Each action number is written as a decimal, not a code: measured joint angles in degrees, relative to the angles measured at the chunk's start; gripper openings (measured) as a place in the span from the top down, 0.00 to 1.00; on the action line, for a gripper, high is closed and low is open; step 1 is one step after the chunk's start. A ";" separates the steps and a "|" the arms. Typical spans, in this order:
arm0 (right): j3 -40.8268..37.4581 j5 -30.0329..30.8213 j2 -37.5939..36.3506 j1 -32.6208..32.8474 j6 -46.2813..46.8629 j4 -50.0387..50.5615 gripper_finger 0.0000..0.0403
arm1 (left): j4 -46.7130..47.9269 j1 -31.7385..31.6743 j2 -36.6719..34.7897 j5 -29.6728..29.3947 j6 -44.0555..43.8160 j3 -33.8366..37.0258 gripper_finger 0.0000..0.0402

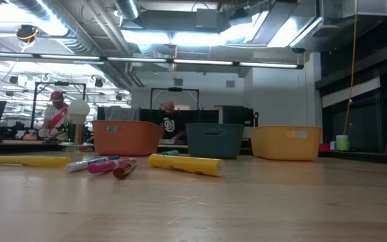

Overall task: Pick & Place Markers
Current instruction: Put the right yellow pen into the orange bin

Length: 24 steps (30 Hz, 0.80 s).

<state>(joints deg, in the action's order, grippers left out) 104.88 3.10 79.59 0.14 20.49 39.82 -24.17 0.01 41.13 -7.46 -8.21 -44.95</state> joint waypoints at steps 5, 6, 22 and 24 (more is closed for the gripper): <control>0.00 -0.30 0.02 0.00 -0.58 -0.71 0.93 | -4.16 0.00 3.20 0.04 -0.02 -0.05 0.40; 0.00 -0.32 0.02 0.00 -0.68 -0.78 0.93 | -4.13 0.00 3.84 0.04 -0.02 -0.47 0.40; 0.00 -1.79 0.04 0.00 -3.39 -1.14 0.93 | 9.17 -3.69 13.49 4.69 -0.42 -18.28 0.41; 0.00 -1.80 0.04 0.00 -4.40 -1.31 0.93 | 9.30 -4.36 15.07 5.68 -1.21 -19.36 0.41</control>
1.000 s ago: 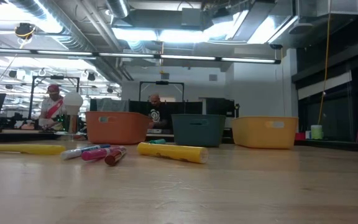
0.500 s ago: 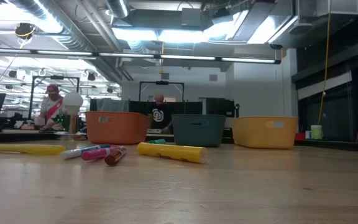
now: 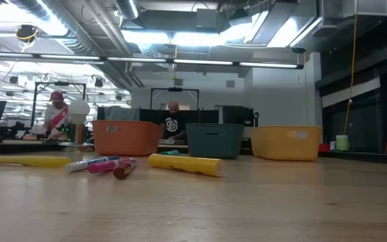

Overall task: Pick & Place Markers
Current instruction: Put the right yellow pen into the orange bin

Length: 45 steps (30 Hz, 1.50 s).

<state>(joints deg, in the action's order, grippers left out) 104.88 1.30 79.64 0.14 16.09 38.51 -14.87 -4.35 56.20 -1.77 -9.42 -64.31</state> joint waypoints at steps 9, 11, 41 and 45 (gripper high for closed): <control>0.00 -0.04 0.02 0.00 -2.63 -0.51 0.93 | -0.34 -2.56 6.85 3.42 -1.85 -4.29 0.41; 0.00 -0.17 0.02 0.00 -3.27 -0.92 0.93 | -0.31 -2.90 8.01 3.42 -1.90 -4.95 0.41; 0.00 -1.40 2.03 -0.02 -6.48 -2.43 0.93 | -4.28 -3.86 19.82 11.61 -7.70 -10.32 0.41; 0.00 -1.38 2.37 -0.02 -6.98 -2.54 0.93 | -4.92 -3.86 20.35 13.27 -8.03 -10.31 0.41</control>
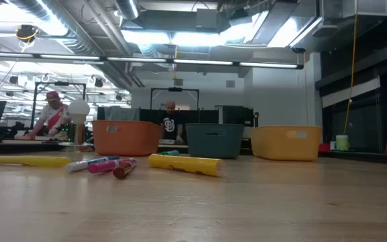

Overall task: Pick & Place Markers
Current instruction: Put the right yellow pen into the orange bin

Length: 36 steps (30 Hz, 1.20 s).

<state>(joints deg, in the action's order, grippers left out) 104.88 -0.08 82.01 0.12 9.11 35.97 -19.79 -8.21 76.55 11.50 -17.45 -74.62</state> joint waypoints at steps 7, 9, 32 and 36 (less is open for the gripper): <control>0.00 0.01 0.58 0.00 -0.16 -0.04 0.93 | -0.15 0.00 0.00 0.15 -0.42 0.01 0.42; 0.00 0.00 0.78 0.00 -0.16 -0.27 0.93 | -0.15 0.00 0.00 0.16 -0.42 0.01 0.42; 0.00 0.02 0.84 -0.02 -0.12 -1.03 0.93 | -0.15 0.00 0.00 1.91 2.32 0.01 0.94; 0.00 0.02 0.84 -0.02 -0.14 -1.03 0.93 | -0.15 0.21 0.00 2.00 2.92 0.03 0.94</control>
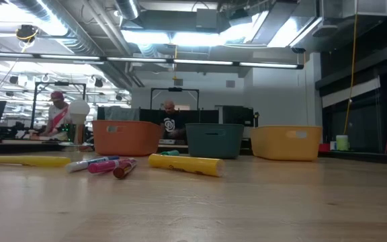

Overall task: Pick & Place Markers
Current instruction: Put the right yellow pen into the orange bin

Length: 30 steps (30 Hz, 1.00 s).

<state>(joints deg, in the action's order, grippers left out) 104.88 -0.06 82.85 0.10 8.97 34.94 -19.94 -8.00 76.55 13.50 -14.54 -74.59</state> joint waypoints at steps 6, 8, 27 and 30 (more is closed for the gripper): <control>0.00 0.00 0.00 0.00 -0.02 -0.18 0.93 | -0.21 0.05 -0.02 -0.16 0.25 0.00 0.94; 0.00 0.00 -0.01 0.02 -0.02 -1.05 0.88 | -1.36 0.05 -0.02 -0.24 0.27 0.03 0.94; 0.00 0.05 -1.12 0.00 1.29 -2.49 0.52 | 2.33 -1.41 -0.89 -1.45 0.30 0.05 0.94; 0.00 0.78 -2.49 0.00 1.08 -2.55 0.51 | 4.35 -2.64 -1.73 -1.57 0.30 0.07 0.94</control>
<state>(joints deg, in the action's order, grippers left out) 104.88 0.73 80.36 0.10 10.05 32.39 -15.59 -10.64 74.82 11.92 -14.24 -74.52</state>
